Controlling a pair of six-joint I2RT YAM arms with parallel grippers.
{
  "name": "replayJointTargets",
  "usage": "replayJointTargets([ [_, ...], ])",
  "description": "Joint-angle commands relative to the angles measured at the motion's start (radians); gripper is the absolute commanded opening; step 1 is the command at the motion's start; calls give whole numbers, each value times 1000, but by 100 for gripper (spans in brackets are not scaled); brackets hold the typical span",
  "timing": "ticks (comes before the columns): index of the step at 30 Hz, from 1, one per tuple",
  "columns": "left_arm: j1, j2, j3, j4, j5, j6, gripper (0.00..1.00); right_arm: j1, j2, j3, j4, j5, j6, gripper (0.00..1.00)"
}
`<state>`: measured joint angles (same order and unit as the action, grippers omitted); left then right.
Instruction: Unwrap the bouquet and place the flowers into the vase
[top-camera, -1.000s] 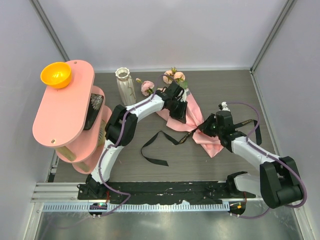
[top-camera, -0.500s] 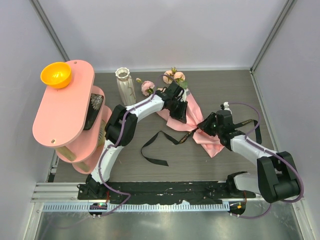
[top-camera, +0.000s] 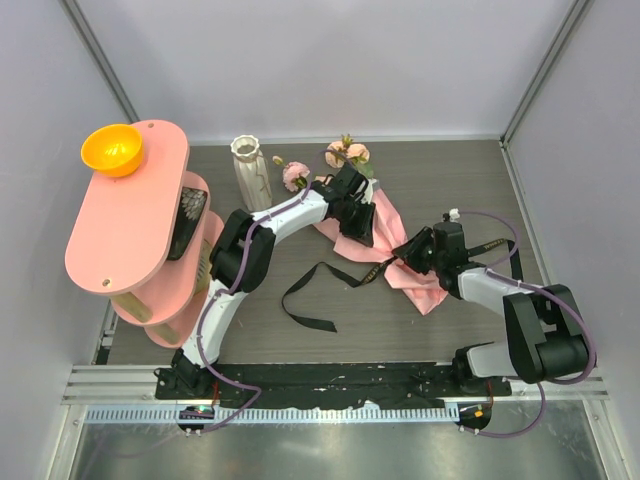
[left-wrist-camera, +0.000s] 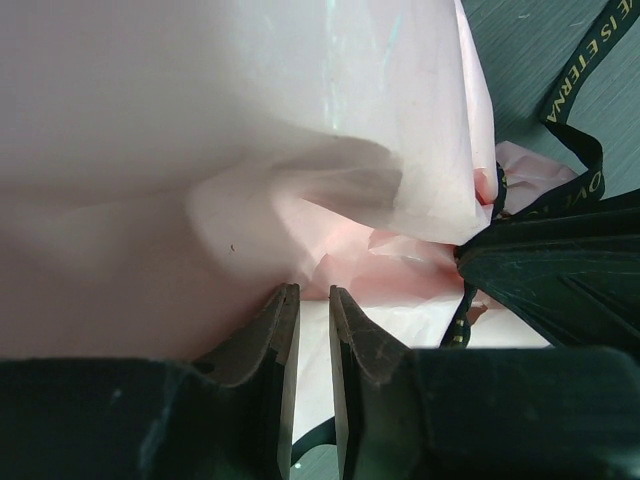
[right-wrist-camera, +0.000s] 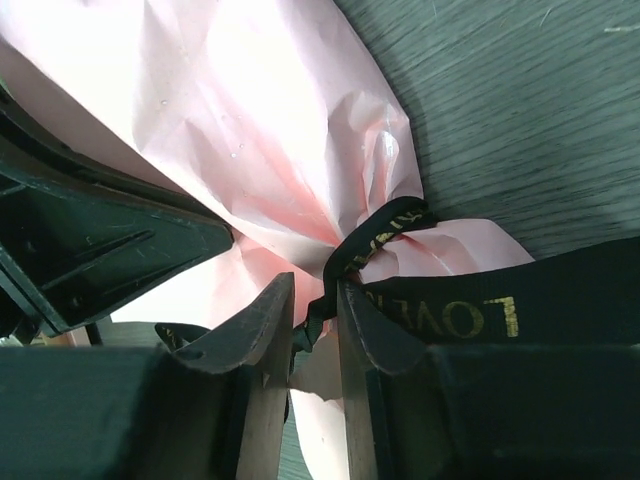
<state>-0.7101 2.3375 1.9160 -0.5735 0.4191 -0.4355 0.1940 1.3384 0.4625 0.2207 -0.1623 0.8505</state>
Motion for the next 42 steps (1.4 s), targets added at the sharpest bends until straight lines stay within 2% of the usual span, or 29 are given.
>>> replayJointTargets([
  [1, -9, -24, -23, -6, -13, 7, 22, -5, 38, 19, 55, -25, 45, 31],
  [7, -14, -21, -26, -9, -13, 9, 22, -7, 12, -1, 235, -109, 88, 29],
  [15, -19, -26, -29, -11, -20, 12, 22, -24, -13, -15, 345, -160, 159, 29],
  [20, -20, -29, -34, -11, -25, 15, 22, -41, -10, -36, 351, -161, 144, 29],
  [26, -23, -23, -35, -12, -34, 15, 23, -61, 8, -45, 388, -174, 142, 20],
  [28, -25, -21, -35, -14, -39, 15, 22, -64, 24, -44, 434, -180, 144, 14],
  [29, -23, -17, -35, -17, -49, 17, 22, -65, 40, -39, 451, -184, 153, 7],
  [32, -25, -4, -31, -49, -83, 26, 20, -80, 39, -10, 480, -210, 162, 1],
  [36, -23, 14, -9, -89, -117, 40, 18, -148, -91, 44, 395, -184, 135, 1],
  [40, -23, 25, 1, -109, -138, 49, 17, -249, -238, 106, 133, -56, 102, 1],
  [42, -23, 25, 1, -112, -140, 50, 17, -301, -290, 139, 57, 27, 98, 1],
])
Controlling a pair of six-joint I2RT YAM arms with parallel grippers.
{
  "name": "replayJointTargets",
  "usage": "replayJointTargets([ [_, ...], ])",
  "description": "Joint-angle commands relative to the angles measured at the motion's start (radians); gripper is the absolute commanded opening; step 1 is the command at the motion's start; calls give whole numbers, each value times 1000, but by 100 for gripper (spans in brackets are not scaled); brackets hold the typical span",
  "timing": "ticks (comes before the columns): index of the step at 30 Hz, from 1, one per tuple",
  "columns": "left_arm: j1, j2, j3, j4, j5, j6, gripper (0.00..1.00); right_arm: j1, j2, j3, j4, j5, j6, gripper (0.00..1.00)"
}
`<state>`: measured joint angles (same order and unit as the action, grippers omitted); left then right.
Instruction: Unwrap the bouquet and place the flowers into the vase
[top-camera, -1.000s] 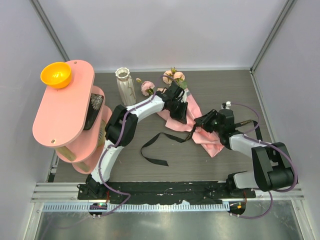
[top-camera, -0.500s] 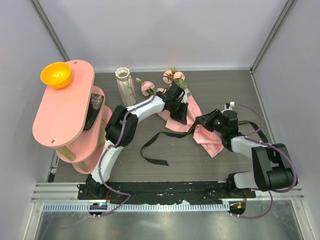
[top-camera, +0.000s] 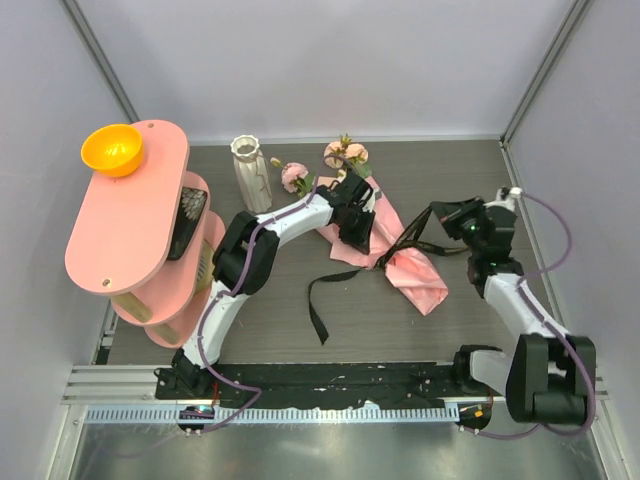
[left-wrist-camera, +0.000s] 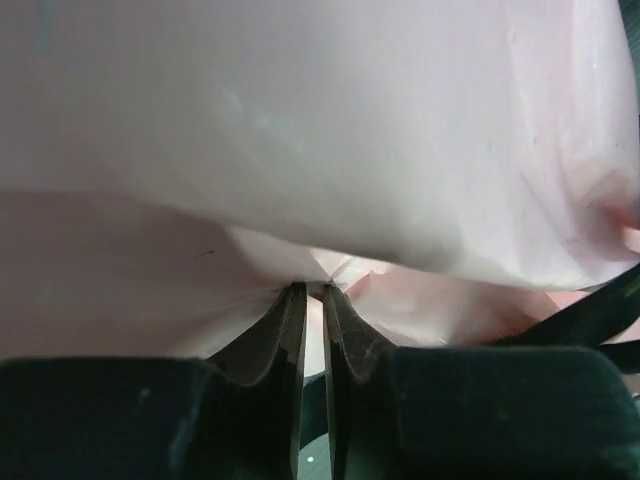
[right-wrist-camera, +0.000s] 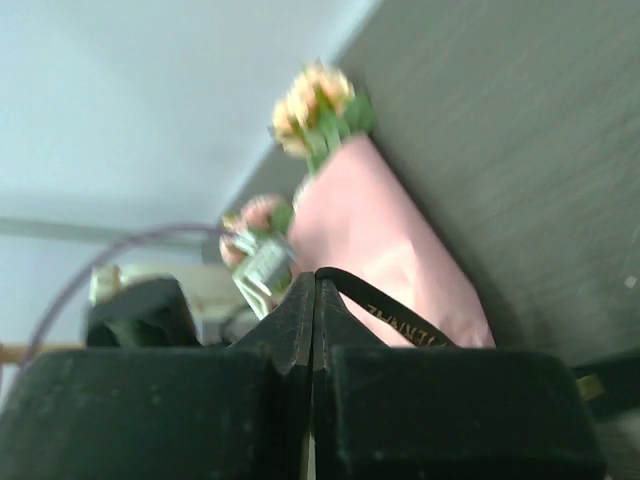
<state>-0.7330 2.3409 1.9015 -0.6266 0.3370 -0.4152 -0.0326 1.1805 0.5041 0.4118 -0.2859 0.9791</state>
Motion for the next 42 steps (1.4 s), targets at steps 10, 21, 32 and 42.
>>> replayJointTargets([
  [10, -2, 23, 21, -70, -76, 41, 16, -133, -213, 287, -382, 338, -121, 1],
  [21, -8, 21, 25, -82, -84, 53, 16, -139, -67, 891, -636, 545, -424, 1],
  [32, -20, 14, 48, -120, -87, 73, 17, -139, 113, 1632, -903, 660, -601, 1],
  [42, -20, -3, 87, -156, -69, 87, 21, -139, 10, 1628, -940, 804, -700, 1],
])
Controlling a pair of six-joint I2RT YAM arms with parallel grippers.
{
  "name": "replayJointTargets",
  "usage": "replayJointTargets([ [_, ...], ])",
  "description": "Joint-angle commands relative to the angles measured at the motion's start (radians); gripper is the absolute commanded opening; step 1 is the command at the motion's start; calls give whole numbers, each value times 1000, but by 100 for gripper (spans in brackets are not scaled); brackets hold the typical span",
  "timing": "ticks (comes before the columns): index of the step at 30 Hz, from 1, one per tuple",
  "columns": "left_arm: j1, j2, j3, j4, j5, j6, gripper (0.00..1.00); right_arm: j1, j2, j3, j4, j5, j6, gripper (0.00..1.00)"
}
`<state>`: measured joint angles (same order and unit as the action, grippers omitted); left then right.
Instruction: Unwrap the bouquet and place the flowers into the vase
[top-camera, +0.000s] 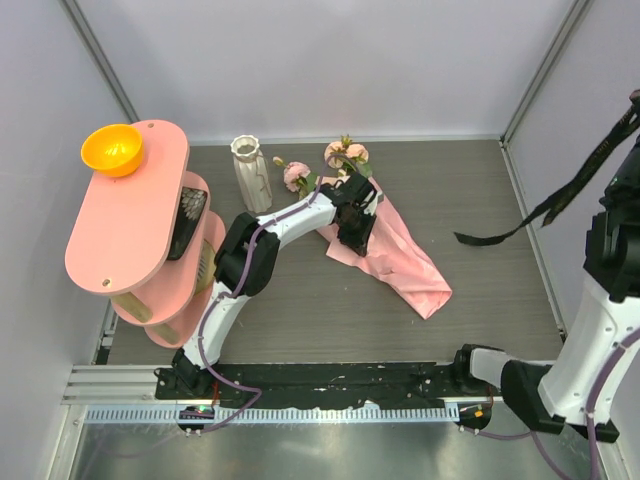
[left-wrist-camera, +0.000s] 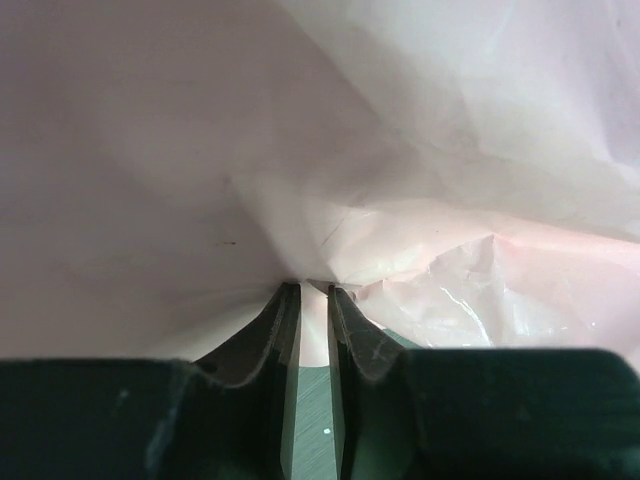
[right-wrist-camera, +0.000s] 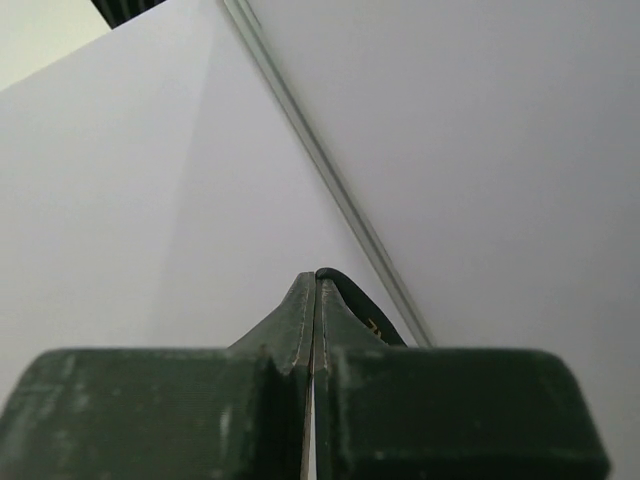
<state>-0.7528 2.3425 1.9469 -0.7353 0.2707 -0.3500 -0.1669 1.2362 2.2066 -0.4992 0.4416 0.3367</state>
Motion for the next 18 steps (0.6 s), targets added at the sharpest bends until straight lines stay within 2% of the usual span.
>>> replayJointTargets([
  [1, 0, -14, 38, -44, -2, 19, 22, -3, -61, -162, -29, 86, -57, 1],
  [6, -2, -70, 67, -53, 36, 14, 26, -5, -176, -502, -10, 184, -21, 1],
  [7, -2, -83, 75, -58, 51, 10, 28, -3, -225, -625, -4, 199, 14, 1],
  [9, -2, -112, 75, -52, 62, 2, 30, -3, -289, -764, 26, 224, 76, 1],
  [10, -2, -148, 55, -43, 61, -1, 32, -3, -349, -901, 53, 204, 115, 1],
  [12, -3, -189, 20, -10, 59, -3, 36, -2, -368, -981, 65, 168, 134, 1],
  [18, -8, -253, 32, 9, 160, -40, 46, -3, -385, -1108, -38, 264, 248, 1],
])
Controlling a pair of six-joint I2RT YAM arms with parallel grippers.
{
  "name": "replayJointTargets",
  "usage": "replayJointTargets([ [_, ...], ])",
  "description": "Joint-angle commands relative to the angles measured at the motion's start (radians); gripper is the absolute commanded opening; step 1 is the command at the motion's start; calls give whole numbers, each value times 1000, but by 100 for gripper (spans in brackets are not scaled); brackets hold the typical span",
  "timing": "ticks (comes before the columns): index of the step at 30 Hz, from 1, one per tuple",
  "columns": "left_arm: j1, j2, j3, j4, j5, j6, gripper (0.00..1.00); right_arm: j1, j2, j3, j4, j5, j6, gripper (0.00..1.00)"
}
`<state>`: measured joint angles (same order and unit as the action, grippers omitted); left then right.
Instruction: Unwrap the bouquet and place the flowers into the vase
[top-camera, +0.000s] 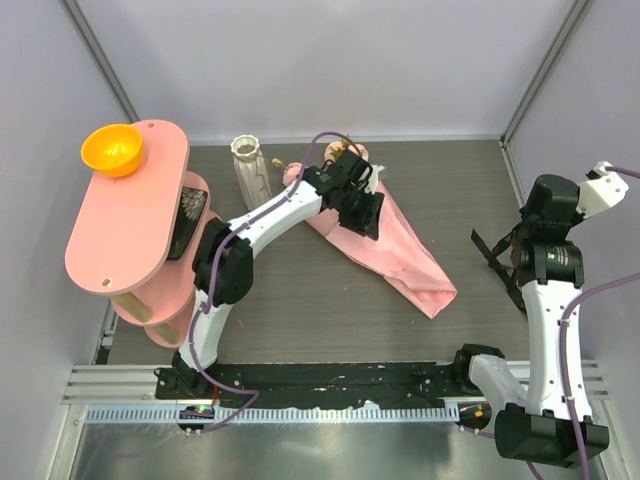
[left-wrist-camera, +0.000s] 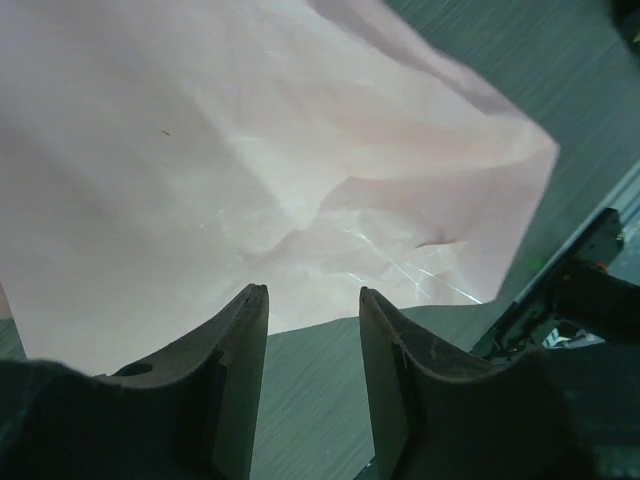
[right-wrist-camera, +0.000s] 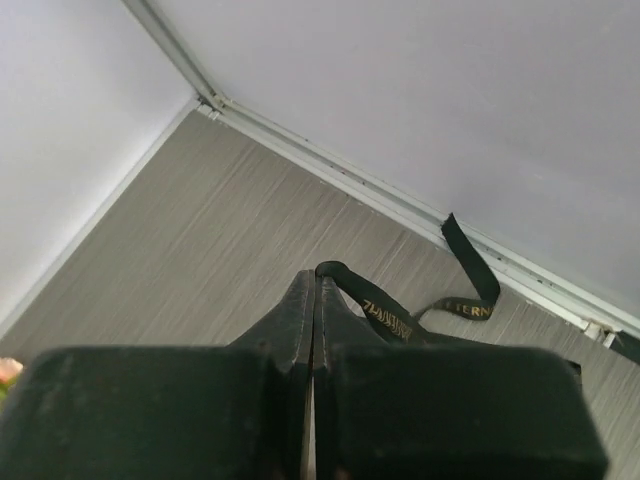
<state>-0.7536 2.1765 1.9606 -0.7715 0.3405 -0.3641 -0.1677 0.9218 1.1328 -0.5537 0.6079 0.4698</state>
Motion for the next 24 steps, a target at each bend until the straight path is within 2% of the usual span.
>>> replayJointTargets([
  [1, -7, -101, -3, 54, 88, -27, 47, -4, -83, -103, 14, 113, 139, 1],
  [7, -21, -150, 8, 23, 41, 10, 51, -18, -123, -286, -109, 230, 269, 3],
  [8, -21, -168, 4, 34, 48, 5, 52, -29, -129, -297, -109, 230, 273, 15],
  [10, -21, -191, -18, 52, 48, 5, 53, -30, -147, -306, -89, 204, 233, 26],
  [11, -21, -214, -25, 64, 43, 14, 54, -30, -147, -304, -54, 167, 202, 39],
  [12, -23, -227, -38, 70, 14, 23, 56, -30, -146, -298, -39, 85, 154, 42],
  [14, -26, -254, -49, 64, -30, 59, 57, -29, -146, -304, -29, 14, 139, 56],
  [15, -32, -262, -43, 57, -73, 68, 58, -29, -144, -326, -20, -26, 121, 59],
  [18, -32, -283, -43, 54, -84, 79, 58, -24, -146, -369, -8, -180, 110, 64],
  [20, -32, -296, -55, 76, -80, 73, 59, -12, -188, -402, 32, -313, 102, 63],
  [24, -42, -307, -77, 89, -96, 80, 59, 84, -273, -461, 86, -440, 76, 58],
])
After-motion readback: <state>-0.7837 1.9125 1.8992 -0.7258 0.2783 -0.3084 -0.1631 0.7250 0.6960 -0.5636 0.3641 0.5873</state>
